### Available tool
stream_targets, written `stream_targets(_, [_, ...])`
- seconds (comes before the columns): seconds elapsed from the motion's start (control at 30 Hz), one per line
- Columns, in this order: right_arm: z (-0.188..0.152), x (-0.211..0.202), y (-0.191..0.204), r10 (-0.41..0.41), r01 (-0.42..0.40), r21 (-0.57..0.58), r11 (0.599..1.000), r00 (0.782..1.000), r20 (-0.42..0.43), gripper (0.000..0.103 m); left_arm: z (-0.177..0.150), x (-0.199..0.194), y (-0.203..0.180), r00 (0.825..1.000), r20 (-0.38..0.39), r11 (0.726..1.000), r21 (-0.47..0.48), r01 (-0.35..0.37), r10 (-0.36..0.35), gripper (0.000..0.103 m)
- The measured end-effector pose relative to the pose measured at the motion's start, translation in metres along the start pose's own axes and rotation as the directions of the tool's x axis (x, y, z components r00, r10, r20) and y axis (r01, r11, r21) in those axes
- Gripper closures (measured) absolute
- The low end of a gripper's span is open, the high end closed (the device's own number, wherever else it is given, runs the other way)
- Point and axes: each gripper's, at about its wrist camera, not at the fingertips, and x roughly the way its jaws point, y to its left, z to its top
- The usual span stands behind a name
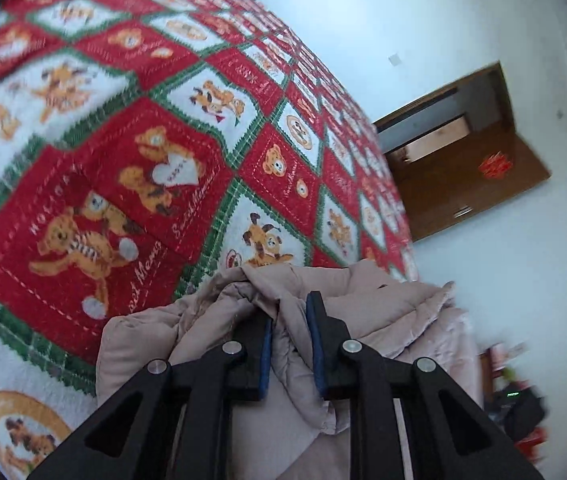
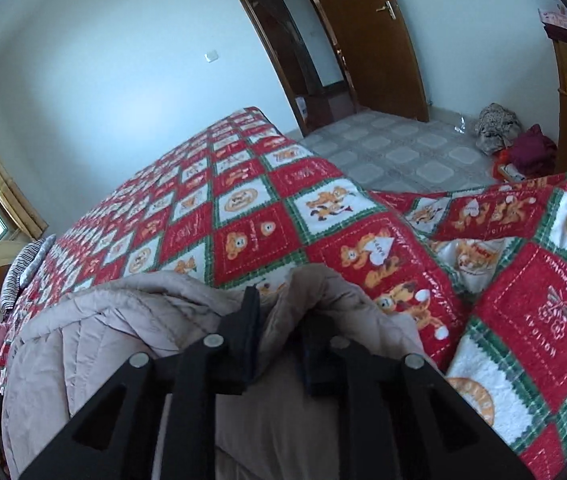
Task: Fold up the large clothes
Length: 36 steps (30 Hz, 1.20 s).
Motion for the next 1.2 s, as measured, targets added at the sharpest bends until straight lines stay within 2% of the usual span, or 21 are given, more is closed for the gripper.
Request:
stream_targets(0.03, [0.000, 0.002, 0.001, -0.009, 0.009, -0.007, 1.000, 1.000, -0.009, 0.082, 0.004, -0.007, 0.004, 0.999, -0.030, 0.999, -0.042, 0.033, -0.034, 0.082])
stream_targets(0.1, [0.001, 0.004, 0.001, -0.002, 0.002, -0.003, 1.000, 1.000, -0.025, 0.081, 0.012, -0.025, -0.003, 0.998, -0.059, 0.997, -0.061, 0.036, -0.039, 0.073])
stream_targets(0.13, [0.003, 0.008, 0.001, 0.013, -0.013, 0.008, 1.000, 0.999, -0.035, 0.079, 0.014, -0.036, -0.010, 0.998, -0.050, 0.999, -0.045, 0.027, -0.029, 0.060])
stream_targets(0.17, [0.006, 0.006, -0.003, 0.035, -0.034, 0.028, 0.999, 0.998, -0.051, 0.077, 0.017, -0.054, -0.019, 1.000, -0.014, 1.000, -0.008, 0.007, -0.007, 0.032])
stream_targets(0.23, [0.013, 0.000, 0.000, 0.072, -0.069, 0.043, 0.997, 0.995, -0.068, 0.073, 0.020, -0.101, -0.040, 0.985, 0.153, 0.993, 0.076, -0.093, 0.081, 0.006])
stream_targets(0.27, [0.019, -0.014, 0.003, 0.096, -0.095, 0.031, 0.995, 0.994, -0.041, 0.070, 0.020, -0.121, -0.050, 0.969, 0.225, 0.985, 0.117, -0.130, 0.102, 0.006])
stream_targets(0.3, [0.022, -0.026, 0.008, 0.109, -0.109, 0.016, 0.994, 0.994, -0.008, 0.069, 0.022, -0.134, -0.058, 0.961, 0.253, 0.976, 0.156, -0.154, 0.112, 0.006])
stream_targets(0.33, [0.025, -0.045, 0.015, 0.124, -0.124, -0.002, 0.992, 0.991, 0.042, 0.060, 0.022, -0.143, -0.068, 0.955, 0.267, 0.964, 0.191, -0.185, 0.130, 0.006])
stream_targets(0.37, [0.027, -0.067, 0.022, 0.134, -0.132, -0.022, 0.991, 0.985, 0.108, 0.042, 0.019, -0.151, -0.080, 0.942, 0.286, 0.946, 0.214, -0.243, 0.178, 0.006])
stream_targets(0.4, [0.027, -0.090, 0.030, 0.133, -0.127, -0.044, 0.991, 0.975, 0.178, 0.031, 0.014, -0.152, -0.088, 0.932, 0.297, 0.932, 0.232, -0.280, 0.206, 0.006])
stream_targets(0.43, [0.025, -0.101, 0.038, 0.133, -0.122, -0.063, 0.991, 0.967, 0.218, 0.014, 0.005, -0.148, -0.100, 0.925, 0.304, 0.910, 0.273, -0.313, 0.227, 0.006])
stream_targets(0.47, [0.022, -0.114, 0.048, 0.140, -0.122, -0.091, 0.988, 0.961, 0.239, 0.011, -0.010, -0.136, -0.118, 0.924, 0.298, 0.872, 0.351, -0.341, 0.242, 0.006])
stream_targets(0.5, [0.019, -0.122, 0.061, 0.186, -0.162, -0.126, 0.979, 0.959, 0.212, 0.011, -0.023, -0.118, -0.133, 0.925, 0.287, 0.842, 0.408, -0.354, 0.250, 0.006])
stream_targets(0.53, [0.015, -0.124, 0.076, 0.243, -0.217, -0.165, 0.962, 0.957, 0.159, 0.022, -0.036, -0.102, -0.145, 0.928, 0.275, 0.812, 0.461, -0.357, 0.251, 0.005])
stream_targets(0.57, [0.009, -0.122, 0.094, 0.250, -0.224, -0.213, 0.951, 0.963, 0.102, 0.044, -0.049, -0.084, -0.158, 0.934, 0.262, 0.789, 0.506, -0.349, 0.244, 0.005])
stream_targets(0.6, [0.005, -0.117, 0.108, 0.227, -0.201, -0.256, 0.946, 0.971, 0.073, 0.054, -0.061, -0.066, -0.169, 0.938, 0.249, 0.769, 0.542, -0.340, 0.240, 0.005])
stream_targets(0.67, [-0.011, -0.099, 0.144, 0.174, -0.152, -0.384, 0.911, 0.985, 0.022, 0.081, -0.078, -0.035, -0.188, 0.941, 0.237, 0.739, 0.583, -0.337, 0.242, 0.005])
stream_targets(0.77, [-0.029, -0.055, 0.160, 0.133, -0.146, -0.392, 0.908, 0.989, -0.059, 0.083, -0.088, 0.013, -0.203, 0.924, 0.257, 0.709, 0.593, -0.383, 0.283, 0.005])
stream_targets(0.9, [-0.050, -0.005, 0.149, 0.175, -0.211, -0.356, 0.910, 0.976, -0.129, 0.083, -0.082, 0.057, -0.177, 0.909, 0.212, 0.722, 0.554, -0.415, 0.359, 0.005])
stream_targets(1.03, [-0.066, 0.008, 0.135, 0.209, -0.232, -0.337, 0.912, 0.972, -0.104, 0.084, -0.095, 0.061, -0.160, 0.912, 0.268, 0.734, 0.543, -0.408, 0.309, 0.005])
stream_targets(1.2, [-0.066, 0.030, 0.138, 0.170, -0.208, -0.328, 0.922, 0.975, -0.139, 0.085, -0.094, 0.082, -0.159, 0.889, 0.289, 0.710, 0.534, -0.458, 0.356, 0.002])
